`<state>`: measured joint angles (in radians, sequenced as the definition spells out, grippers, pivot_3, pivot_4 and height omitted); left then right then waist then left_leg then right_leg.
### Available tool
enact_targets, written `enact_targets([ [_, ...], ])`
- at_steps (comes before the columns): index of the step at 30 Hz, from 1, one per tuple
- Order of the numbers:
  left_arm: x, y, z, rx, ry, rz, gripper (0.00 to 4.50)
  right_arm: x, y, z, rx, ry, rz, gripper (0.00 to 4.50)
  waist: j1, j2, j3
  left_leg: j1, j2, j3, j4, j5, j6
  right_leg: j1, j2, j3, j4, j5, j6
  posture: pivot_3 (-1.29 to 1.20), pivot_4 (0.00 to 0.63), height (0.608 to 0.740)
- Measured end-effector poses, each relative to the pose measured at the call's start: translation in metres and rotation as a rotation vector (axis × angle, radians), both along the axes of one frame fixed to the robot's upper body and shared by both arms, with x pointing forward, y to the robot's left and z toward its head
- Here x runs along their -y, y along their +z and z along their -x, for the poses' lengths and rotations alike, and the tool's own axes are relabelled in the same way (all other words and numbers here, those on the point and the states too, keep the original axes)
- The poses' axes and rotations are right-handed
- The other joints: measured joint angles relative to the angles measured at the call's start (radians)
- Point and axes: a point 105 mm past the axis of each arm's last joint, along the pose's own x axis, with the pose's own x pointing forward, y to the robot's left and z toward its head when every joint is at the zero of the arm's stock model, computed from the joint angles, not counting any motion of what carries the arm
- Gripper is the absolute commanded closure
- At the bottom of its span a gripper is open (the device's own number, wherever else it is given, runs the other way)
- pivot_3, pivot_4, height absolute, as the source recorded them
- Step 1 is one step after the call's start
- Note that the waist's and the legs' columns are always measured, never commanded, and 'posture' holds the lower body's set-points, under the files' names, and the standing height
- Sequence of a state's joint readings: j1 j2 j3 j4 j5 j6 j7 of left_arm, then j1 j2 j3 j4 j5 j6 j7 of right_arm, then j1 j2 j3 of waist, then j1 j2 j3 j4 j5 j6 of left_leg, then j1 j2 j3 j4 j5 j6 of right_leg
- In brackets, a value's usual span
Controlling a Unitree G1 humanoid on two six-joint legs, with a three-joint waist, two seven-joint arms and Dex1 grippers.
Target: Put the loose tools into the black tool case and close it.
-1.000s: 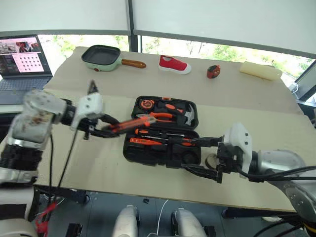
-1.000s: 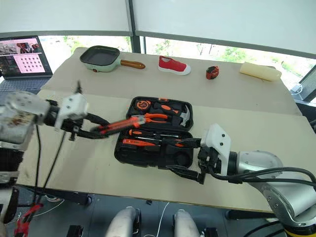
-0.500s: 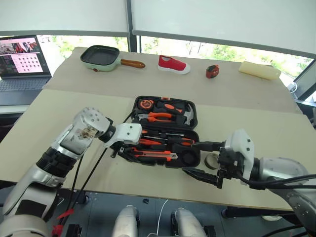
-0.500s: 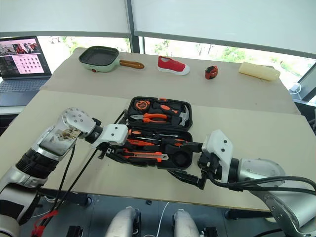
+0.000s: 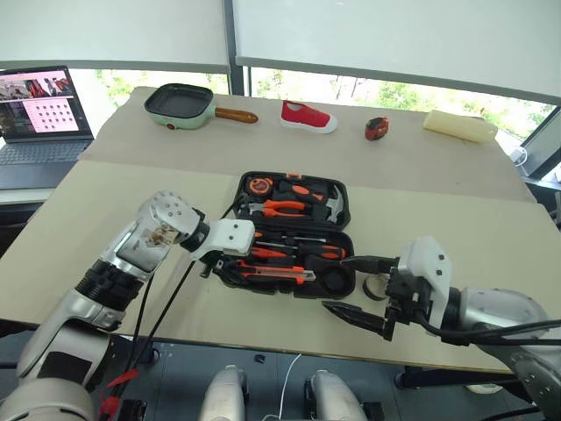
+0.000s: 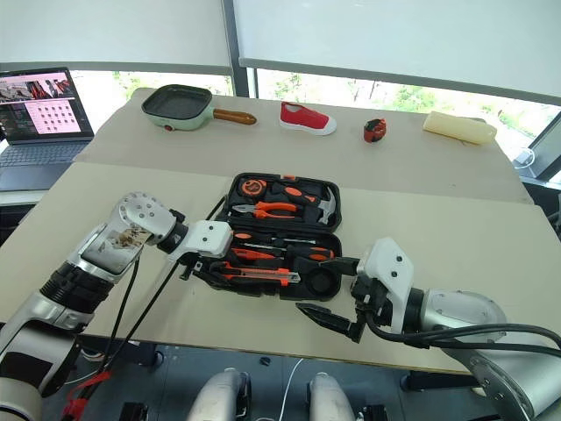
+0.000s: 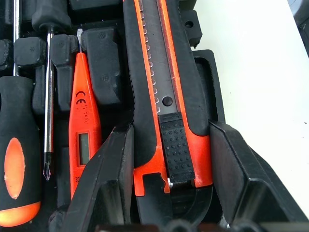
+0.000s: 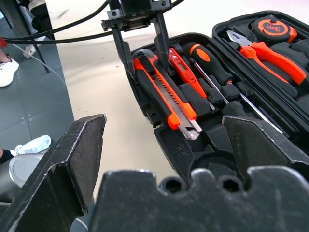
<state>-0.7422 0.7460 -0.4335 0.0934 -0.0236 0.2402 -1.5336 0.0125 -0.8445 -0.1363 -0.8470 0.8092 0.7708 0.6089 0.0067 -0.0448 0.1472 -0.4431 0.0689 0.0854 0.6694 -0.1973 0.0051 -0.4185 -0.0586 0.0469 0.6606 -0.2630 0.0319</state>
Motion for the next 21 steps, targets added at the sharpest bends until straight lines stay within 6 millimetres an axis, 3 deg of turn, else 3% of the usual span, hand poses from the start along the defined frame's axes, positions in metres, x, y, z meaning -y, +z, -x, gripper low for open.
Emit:
enact_targets([
  [2,-0.001,0.001,0.001,-0.004,-0.003,0.001,1.73,0.0,0.0,0.0,0.0,-0.001,0.0,0.0,-0.003,0.0,0.0,0.0,0.0,0.0,0.0,0.0,0.0,0.0,0.0,0.0,0.0,0.0,0.0,0.0,0.15,0.74],
  [7,-0.005,0.005,0.001,-0.017,0.012,0.007,0.03,0.0,0.0,0.0,0.002,-0.001,-0.004,0.0,-0.011,0.0,0.0,0.0,0.0,0.0,0.0,0.0,0.0,-0.001,0.0,0.0,0.0,0.0,0.0,0.0,0.15,0.74],
  [13,-0.003,0.02,0.004,-0.075,0.008,0.029,0.03,-0.001,0.001,-0.002,0.004,0.001,-0.007,0.0,-0.011,0.0,0.0,-0.001,0.0,0.0,0.001,0.0,0.0,-0.001,0.0,0.0,0.002,0.0,0.0,0.0,0.15,0.74],
  [16,-0.003,0.038,-0.001,-0.044,0.017,0.059,0.75,-0.001,0.002,-0.004,0.012,-0.001,-0.006,0.0,-0.009,0.0,0.0,-0.001,0.0,0.0,0.001,0.0,0.0,-0.001,0.0,0.0,0.002,0.0,0.0,0.0,0.15,0.74],
  [21,-0.01,0.049,0.001,-0.059,0.035,0.083,2.62,-0.001,0.002,-0.005,0.015,0.001,-0.005,0.0,-0.01,0.0,0.0,-0.001,0.0,-0.001,0.001,0.0,0.0,-0.001,0.0,0.0,0.002,0.0,0.0,0.0,0.15,0.74],
])
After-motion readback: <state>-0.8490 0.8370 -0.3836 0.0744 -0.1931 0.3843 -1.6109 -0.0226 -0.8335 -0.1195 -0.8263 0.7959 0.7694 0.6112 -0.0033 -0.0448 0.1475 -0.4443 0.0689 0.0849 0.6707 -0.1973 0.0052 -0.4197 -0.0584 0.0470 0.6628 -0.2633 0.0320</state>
